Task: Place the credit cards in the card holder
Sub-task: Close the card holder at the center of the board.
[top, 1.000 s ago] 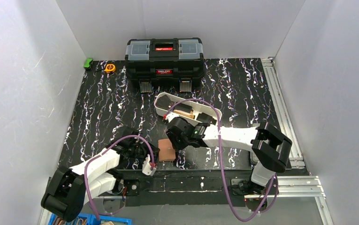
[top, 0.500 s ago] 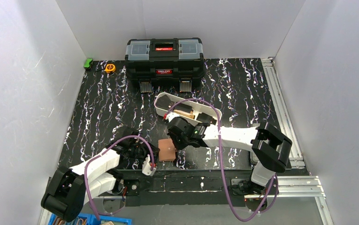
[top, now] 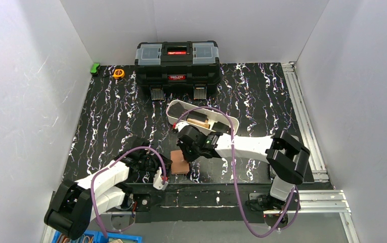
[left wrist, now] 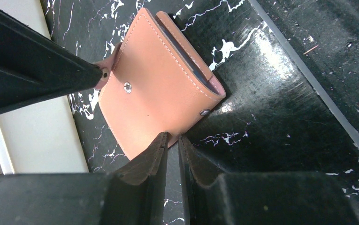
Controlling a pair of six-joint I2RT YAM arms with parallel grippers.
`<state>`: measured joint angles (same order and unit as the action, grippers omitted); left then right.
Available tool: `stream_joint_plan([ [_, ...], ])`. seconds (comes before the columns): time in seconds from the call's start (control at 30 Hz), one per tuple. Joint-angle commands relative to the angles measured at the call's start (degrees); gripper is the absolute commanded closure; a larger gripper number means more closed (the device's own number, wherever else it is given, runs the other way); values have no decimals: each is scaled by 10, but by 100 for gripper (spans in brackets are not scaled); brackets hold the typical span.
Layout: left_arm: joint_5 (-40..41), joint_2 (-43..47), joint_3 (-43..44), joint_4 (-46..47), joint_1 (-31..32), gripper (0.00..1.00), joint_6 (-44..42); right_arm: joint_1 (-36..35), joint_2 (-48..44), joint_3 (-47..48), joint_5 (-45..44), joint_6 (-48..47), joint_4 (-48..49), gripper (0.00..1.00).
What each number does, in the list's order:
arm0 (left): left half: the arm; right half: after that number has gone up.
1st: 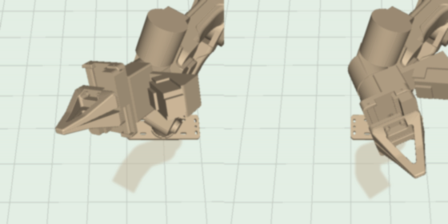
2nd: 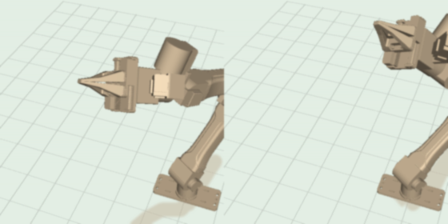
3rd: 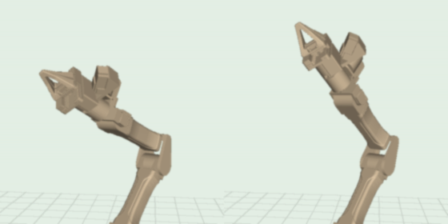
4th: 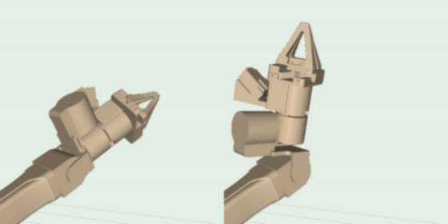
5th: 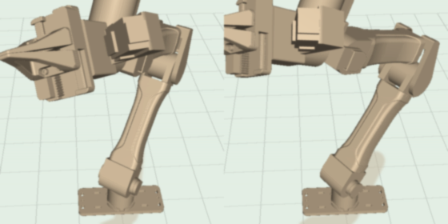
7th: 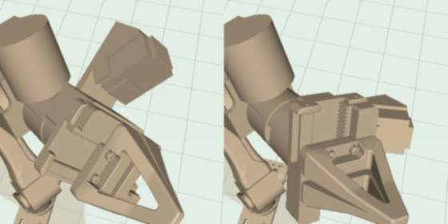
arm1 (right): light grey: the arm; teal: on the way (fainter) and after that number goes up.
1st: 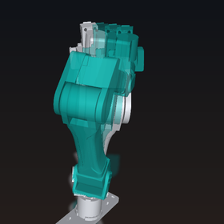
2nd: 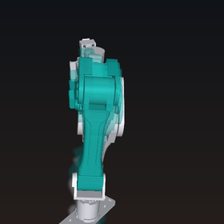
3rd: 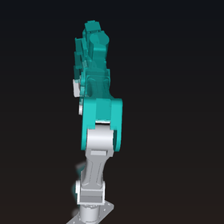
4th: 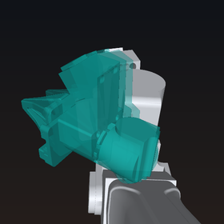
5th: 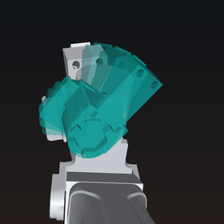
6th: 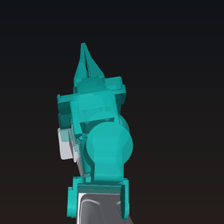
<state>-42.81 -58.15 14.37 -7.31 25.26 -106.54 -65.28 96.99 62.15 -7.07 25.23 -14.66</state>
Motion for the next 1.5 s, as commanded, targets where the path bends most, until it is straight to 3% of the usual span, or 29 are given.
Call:
stream_joint_plan([
  [0.0, -9, 3, -15, -25, 2, 85, -2, -3, 17, 30, 21, -8, 18, 99],
  [1.47, -10, 5, -17, -23, 3, 85, 0, -7, 95, 75, 87, -33, -15, 99],
])
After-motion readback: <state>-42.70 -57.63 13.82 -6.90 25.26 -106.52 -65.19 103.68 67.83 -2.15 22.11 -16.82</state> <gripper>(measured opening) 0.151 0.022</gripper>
